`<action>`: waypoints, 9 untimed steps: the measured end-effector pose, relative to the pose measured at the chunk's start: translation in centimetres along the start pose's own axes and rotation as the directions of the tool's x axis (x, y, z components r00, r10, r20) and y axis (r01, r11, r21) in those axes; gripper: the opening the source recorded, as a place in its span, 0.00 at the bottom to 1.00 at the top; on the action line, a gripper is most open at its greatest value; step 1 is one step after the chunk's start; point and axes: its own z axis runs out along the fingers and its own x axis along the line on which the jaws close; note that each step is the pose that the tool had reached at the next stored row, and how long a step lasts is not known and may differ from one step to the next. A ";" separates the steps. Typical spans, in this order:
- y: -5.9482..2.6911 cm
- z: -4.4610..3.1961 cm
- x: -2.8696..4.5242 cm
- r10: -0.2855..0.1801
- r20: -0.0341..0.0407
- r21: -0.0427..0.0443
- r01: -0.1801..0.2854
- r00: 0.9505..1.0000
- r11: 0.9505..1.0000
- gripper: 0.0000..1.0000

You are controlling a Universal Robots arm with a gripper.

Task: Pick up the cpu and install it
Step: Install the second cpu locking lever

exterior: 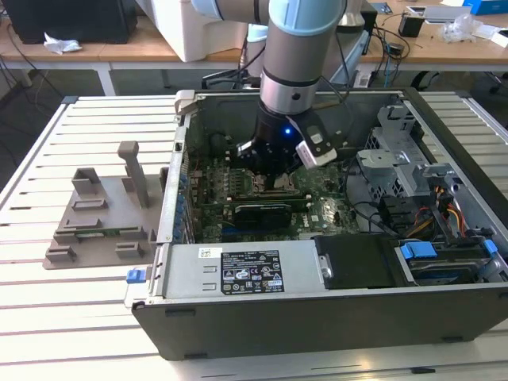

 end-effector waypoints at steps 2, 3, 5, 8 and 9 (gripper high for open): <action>0.00 0.43 0.23 0.000 0.000 0.000 0.000 1.000 1.000 0.11; 0.00 0.91 0.43 0.000 0.000 0.000 0.000 1.000 1.000 0.11; 0.00 1.63 0.87 -0.001 0.000 0.000 0.001 1.000 1.000 0.11; 0.02 2.37 1.73 -0.008 0.000 -0.001 0.008 1.000 1.000 0.11; 0.04 2.53 2.12 -0.009 0.000 -0.003 0.009 1.000 1.000 0.11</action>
